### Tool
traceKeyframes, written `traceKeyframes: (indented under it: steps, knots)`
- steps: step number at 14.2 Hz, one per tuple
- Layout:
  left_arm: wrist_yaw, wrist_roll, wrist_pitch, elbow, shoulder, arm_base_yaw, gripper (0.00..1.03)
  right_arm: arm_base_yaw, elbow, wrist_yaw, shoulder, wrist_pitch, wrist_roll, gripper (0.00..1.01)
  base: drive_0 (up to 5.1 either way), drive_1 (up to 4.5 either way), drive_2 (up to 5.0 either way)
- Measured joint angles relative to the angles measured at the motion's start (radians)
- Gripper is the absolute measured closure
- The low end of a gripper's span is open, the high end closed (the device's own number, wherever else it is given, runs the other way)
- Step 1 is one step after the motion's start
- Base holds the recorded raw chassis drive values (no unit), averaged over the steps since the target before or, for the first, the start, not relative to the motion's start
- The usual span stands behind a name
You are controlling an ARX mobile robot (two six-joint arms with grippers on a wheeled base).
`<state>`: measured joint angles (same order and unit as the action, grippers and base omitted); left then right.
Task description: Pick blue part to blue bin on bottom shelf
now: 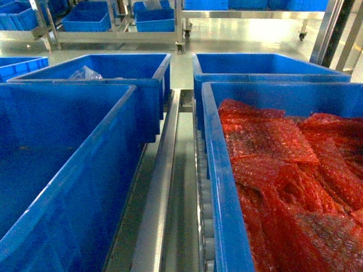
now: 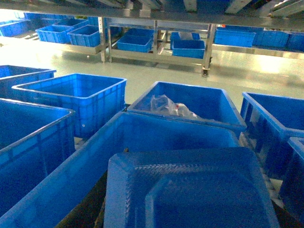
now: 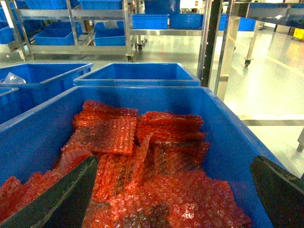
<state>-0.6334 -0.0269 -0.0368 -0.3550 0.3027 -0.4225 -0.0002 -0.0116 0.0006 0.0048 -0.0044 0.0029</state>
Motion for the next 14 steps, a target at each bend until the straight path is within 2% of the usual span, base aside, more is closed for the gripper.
traceKeyframes:
  steps: [14]
  knots:
    - [0.0,0.0,0.002,0.0,-0.003,0.0,0.59,0.0,0.0,0.0,0.0,-0.001,0.0,0.03,0.0,0.0,0.0]
